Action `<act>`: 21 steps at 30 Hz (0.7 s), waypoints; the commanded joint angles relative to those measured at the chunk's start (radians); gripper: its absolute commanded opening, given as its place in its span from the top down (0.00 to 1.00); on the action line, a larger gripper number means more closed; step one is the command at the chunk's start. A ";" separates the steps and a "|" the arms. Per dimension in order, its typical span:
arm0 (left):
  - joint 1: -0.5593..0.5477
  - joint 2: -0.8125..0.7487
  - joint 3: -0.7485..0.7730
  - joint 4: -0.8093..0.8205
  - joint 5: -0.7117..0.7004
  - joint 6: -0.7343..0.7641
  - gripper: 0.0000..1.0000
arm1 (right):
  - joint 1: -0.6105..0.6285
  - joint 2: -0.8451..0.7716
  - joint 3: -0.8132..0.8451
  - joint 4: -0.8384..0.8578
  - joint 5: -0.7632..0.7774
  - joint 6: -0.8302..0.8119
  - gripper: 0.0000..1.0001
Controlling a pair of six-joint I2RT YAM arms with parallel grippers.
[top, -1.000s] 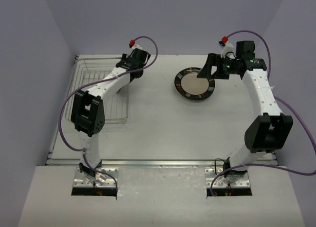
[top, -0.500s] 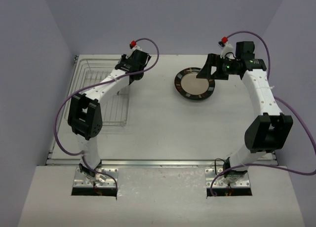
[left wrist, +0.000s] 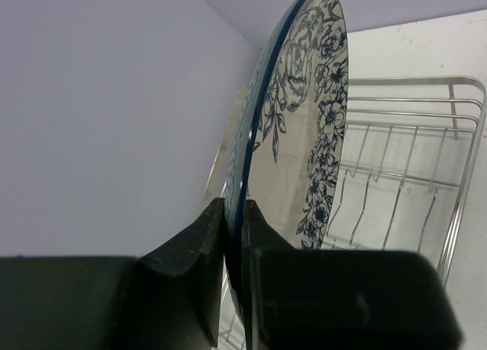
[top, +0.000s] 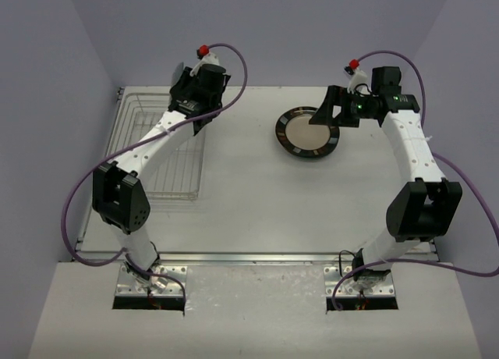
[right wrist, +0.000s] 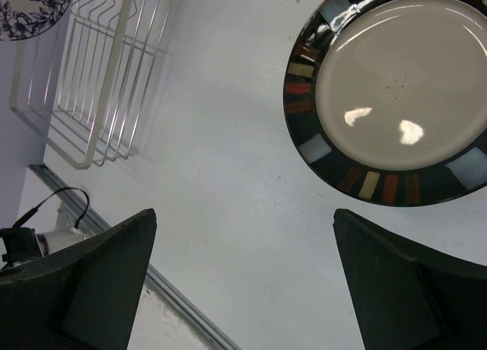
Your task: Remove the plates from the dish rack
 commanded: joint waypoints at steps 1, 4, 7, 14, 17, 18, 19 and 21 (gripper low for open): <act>0.004 -0.102 0.078 0.032 0.002 -0.062 1.00 | 0.006 -0.037 -0.010 0.050 -0.028 0.001 0.01; 0.017 -0.150 0.105 -0.124 0.168 -0.192 1.00 | 0.006 -0.038 -0.017 0.064 -0.052 0.004 0.01; 0.090 -0.222 0.108 -0.203 0.490 -0.348 1.00 | 0.005 -0.048 -0.038 0.095 -0.086 0.019 0.01; 0.327 -0.390 0.008 -0.173 1.429 -0.535 1.00 | 0.007 -0.106 -0.165 0.306 -0.264 0.133 0.01; 0.330 -0.397 -0.021 -0.156 1.651 -0.581 1.00 | 0.011 -0.144 -0.235 0.425 -0.337 0.222 0.01; 0.330 -0.403 -0.043 -0.133 1.691 -0.585 1.00 | 0.015 -0.146 -0.251 0.460 -0.338 0.244 0.01; 0.330 -0.405 -0.066 -0.111 1.743 -0.606 1.00 | 0.024 -0.157 -0.261 0.492 -0.346 0.265 0.01; 0.330 -0.401 -0.106 -0.069 1.830 -0.641 1.00 | 0.059 -0.172 -0.271 0.539 -0.344 0.297 0.01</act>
